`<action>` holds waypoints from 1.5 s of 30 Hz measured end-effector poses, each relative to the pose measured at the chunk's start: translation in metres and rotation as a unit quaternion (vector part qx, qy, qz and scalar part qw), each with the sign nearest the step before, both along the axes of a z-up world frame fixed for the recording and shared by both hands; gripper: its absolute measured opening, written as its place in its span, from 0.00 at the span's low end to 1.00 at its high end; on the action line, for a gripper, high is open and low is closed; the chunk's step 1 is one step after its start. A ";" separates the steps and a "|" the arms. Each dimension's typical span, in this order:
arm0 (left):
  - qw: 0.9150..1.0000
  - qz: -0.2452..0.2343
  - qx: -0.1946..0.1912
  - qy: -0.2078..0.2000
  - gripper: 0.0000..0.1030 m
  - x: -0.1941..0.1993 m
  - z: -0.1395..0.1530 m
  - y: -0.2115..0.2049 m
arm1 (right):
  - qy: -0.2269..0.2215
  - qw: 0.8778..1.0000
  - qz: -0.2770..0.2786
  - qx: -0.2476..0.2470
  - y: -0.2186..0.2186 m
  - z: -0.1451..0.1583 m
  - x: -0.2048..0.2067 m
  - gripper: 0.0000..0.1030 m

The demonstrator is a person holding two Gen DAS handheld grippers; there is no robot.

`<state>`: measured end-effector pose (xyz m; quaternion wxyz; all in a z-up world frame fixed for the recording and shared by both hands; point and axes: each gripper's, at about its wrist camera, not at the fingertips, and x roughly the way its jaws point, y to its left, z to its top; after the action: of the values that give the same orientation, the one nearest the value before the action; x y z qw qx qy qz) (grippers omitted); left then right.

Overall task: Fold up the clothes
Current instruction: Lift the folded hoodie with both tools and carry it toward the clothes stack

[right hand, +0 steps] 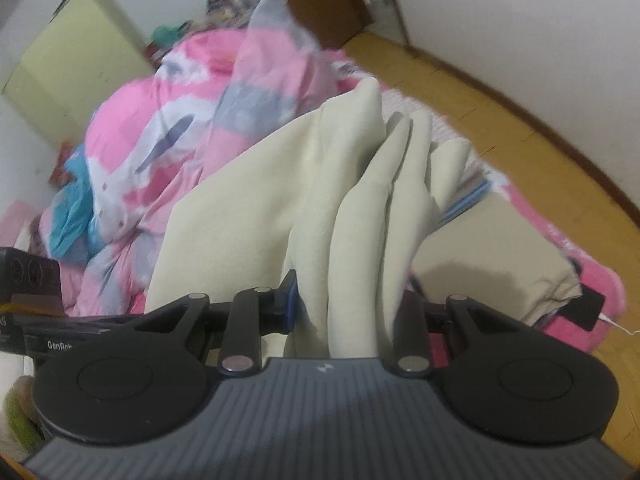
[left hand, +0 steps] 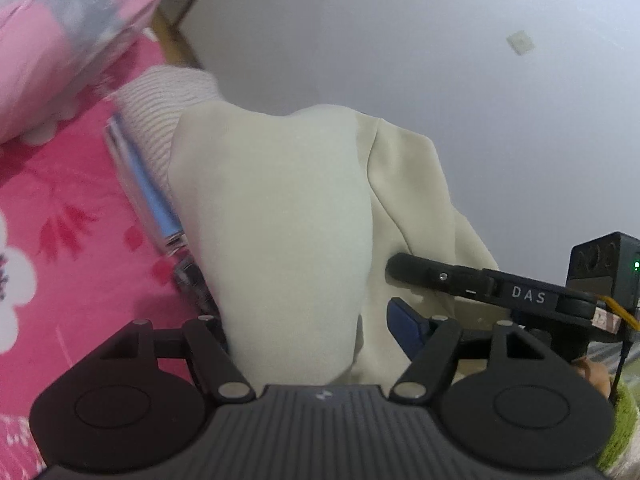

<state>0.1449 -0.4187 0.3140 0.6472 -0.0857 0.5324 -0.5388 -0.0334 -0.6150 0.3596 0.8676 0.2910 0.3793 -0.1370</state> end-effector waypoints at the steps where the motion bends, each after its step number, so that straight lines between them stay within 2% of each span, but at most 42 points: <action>1: 1.000 -0.004 -0.001 0.001 0.70 0.002 0.002 -0.003 | -0.001 1.000 -0.006 -0.002 -0.002 0.001 0.001 0.27; 5: 1.000 -0.005 0.004 0.003 0.70 0.020 0.003 -0.023 | -0.003 1.000 -0.021 0.007 -0.021 -0.003 0.013 0.26; 10: 0.999 0.024 0.033 -0.005 0.70 0.053 -0.015 -0.066 | -0.008 1.000 0.006 0.019 -0.064 -0.021 0.050 0.26; 14: 0.995 0.074 0.064 -0.006 0.70 0.089 -0.031 -0.104 | -0.012 0.998 0.048 0.047 -0.115 -0.048 0.104 0.26; 19: 0.986 0.139 0.095 0.001 0.69 0.145 -0.068 -0.154 | -0.008 0.992 0.116 0.055 -0.175 -0.085 0.190 0.26; 24: 0.977 0.169 0.131 0.007 0.66 0.201 -0.097 -0.200 | 0.022 0.984 0.160 0.072 -0.218 -0.127 0.270 0.26; 27: 0.974 0.183 0.134 0.018 0.66 0.228 -0.108 -0.216 | 0.032 0.980 0.187 0.062 -0.232 -0.138 0.308 0.26; 32: 0.973 0.194 0.127 0.022 0.66 0.255 -0.136 -0.230 | 0.016 0.974 0.215 0.072 -0.264 -0.171 0.352 0.27; 36: 0.968 0.192 0.161 0.019 0.66 0.260 -0.173 -0.240 | 0.012 0.972 0.214 0.093 -0.271 -0.186 0.352 0.27; 38: 0.967 0.192 0.169 0.008 0.67 0.259 -0.179 -0.240 | 0.011 0.971 0.213 0.104 -0.275 -0.192 0.352 0.27; 41: 0.968 0.196 0.152 0.023 0.66 0.260 -0.173 -0.234 | 0.008 0.970 0.211 0.120 -0.280 -0.202 0.351 0.27; 45: 0.970 0.197 0.139 0.020 0.67 0.252 -0.156 -0.231 | 0.005 0.968 0.209 0.141 -0.286 -0.216 0.350 0.27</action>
<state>0.3967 -0.6498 0.1578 0.7354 -0.1093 0.5876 -0.3194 0.3170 -0.9012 0.1441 0.8251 0.3242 0.4515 0.1010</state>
